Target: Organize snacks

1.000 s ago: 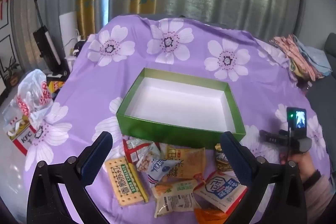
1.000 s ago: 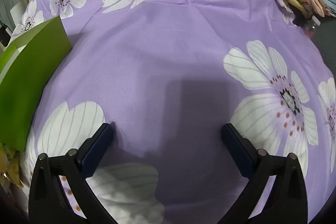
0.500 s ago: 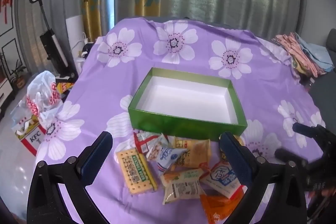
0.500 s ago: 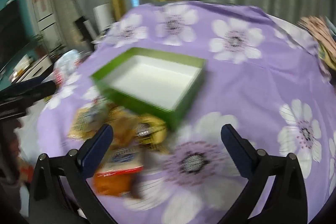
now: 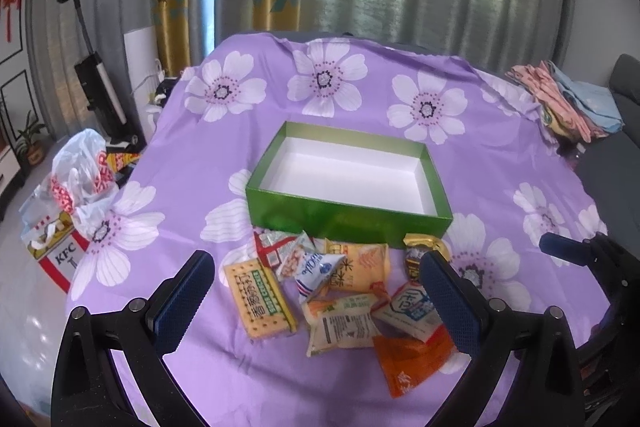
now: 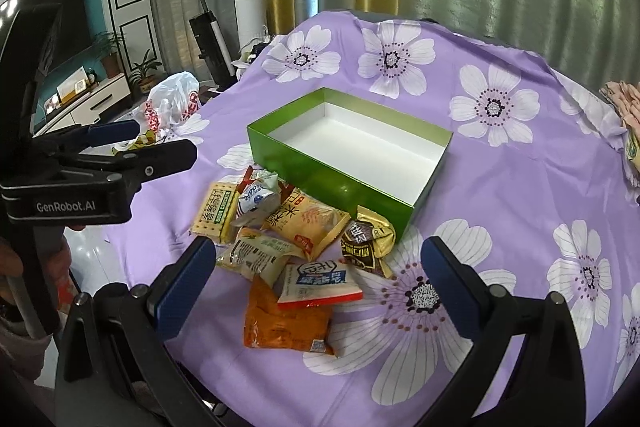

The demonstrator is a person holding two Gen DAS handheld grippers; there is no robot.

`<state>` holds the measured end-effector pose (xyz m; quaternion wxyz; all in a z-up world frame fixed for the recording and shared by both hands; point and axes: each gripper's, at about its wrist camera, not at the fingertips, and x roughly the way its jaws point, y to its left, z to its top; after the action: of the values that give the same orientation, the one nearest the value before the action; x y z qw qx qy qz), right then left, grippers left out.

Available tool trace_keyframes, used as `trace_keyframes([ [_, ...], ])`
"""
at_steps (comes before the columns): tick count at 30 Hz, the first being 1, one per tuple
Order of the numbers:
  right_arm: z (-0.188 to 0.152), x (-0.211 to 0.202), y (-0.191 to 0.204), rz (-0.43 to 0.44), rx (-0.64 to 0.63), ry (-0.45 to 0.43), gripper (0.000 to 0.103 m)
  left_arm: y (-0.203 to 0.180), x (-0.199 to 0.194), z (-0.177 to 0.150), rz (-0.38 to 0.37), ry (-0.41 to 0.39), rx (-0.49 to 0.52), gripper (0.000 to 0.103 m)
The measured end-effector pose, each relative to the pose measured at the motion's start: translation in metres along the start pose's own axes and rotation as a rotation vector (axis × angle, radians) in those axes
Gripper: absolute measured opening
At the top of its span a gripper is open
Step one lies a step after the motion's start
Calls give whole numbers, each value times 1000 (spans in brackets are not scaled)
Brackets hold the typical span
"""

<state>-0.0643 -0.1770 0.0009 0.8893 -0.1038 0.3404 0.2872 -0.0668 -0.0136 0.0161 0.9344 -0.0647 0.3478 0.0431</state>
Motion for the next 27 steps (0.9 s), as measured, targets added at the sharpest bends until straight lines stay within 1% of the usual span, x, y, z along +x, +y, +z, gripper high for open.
trace_keyframes([
  [19,-6,-7,11,13,-4,-3,103,-5,-9,-9,-18,-3,14,102],
  [24,-10,-5,12,17,1,6,103,-6,-7,-12,-26,10,12,102],
  [27,-14,-2,8,20,15,13,103,-8,-2,-16,-49,27,8,102],
])
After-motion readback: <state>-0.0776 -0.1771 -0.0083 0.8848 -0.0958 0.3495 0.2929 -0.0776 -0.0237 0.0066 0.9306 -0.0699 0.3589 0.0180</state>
